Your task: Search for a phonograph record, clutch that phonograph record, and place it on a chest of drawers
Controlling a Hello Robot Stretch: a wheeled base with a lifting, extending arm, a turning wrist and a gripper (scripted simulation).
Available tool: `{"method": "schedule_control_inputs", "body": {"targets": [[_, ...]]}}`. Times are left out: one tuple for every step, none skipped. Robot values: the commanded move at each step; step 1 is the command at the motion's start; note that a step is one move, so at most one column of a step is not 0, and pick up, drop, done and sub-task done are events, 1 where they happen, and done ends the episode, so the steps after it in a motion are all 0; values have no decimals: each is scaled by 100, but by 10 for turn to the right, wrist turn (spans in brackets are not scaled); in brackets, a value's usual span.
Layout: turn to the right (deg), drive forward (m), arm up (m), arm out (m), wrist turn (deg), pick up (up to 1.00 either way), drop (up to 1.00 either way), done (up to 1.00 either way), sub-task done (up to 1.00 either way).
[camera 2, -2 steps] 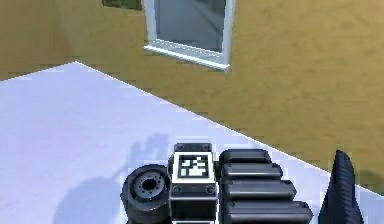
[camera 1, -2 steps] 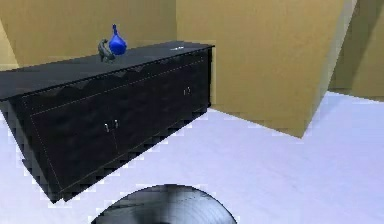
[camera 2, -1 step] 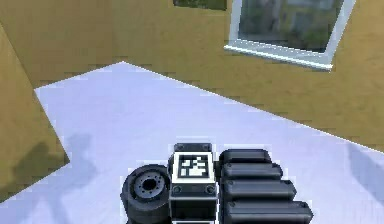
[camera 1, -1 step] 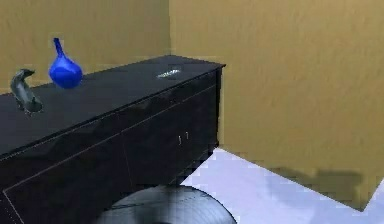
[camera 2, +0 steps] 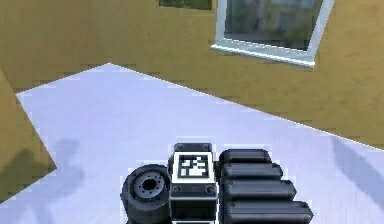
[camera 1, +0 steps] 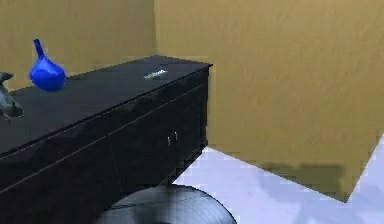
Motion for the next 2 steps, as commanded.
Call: {"method": "schedule_control_inputs", "body": {"targets": [[0,60,0,0,0,0,0,0,0],[-450,0,0,0,0,0,0,0,0]]}}
